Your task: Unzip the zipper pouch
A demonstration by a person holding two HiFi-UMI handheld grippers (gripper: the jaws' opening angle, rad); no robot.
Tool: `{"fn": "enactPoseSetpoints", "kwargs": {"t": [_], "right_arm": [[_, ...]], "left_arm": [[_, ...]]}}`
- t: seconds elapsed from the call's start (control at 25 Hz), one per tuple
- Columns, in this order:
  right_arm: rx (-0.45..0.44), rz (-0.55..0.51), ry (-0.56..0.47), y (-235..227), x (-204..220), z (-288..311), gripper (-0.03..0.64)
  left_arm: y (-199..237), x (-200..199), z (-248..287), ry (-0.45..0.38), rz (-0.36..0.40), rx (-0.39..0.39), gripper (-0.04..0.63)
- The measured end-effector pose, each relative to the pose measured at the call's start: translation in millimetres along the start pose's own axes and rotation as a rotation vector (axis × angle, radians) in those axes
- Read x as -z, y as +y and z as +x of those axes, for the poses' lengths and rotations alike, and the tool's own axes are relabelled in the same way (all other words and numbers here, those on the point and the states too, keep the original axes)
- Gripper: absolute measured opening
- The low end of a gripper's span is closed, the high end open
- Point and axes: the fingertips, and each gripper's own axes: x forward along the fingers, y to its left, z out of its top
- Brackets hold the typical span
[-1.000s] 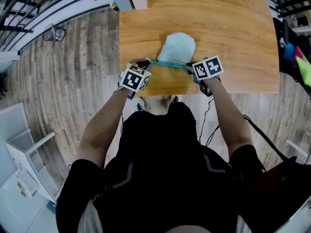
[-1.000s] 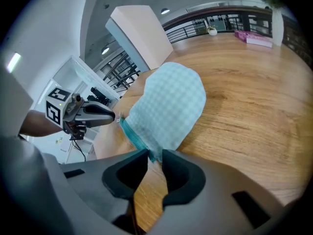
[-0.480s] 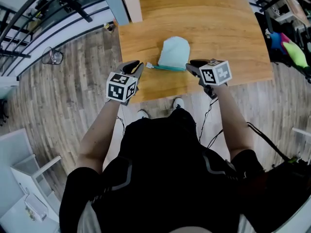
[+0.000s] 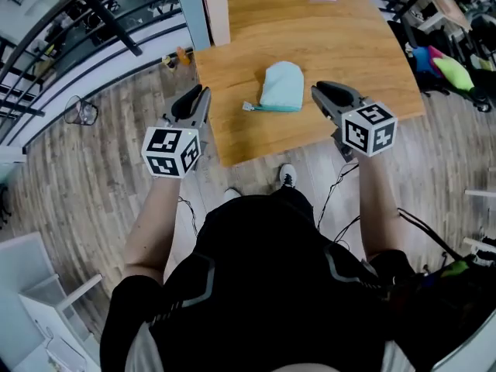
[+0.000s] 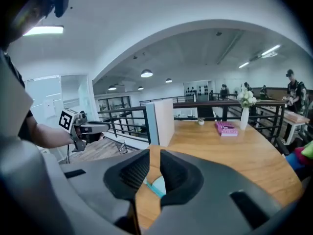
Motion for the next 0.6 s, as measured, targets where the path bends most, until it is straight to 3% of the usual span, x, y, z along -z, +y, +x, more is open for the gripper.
{"fn": "enactPoseSetpoints", "kwargs": {"t": [0.28, 0.6], "right_arm": [[0.1, -0.021, -0.205, 36.2, -62.5, -39.5, 0.03], [0.104, -0.155, -0.306, 59.8, -118.9, -79.1, 0.009]], "left_arm": [[16.0, -55.0, -45.3, -0.141, 0.027, -0.071, 0.057], [2.8, -100.6, -70.9, -0.187, 0.014, -0.124, 0.032]]}}
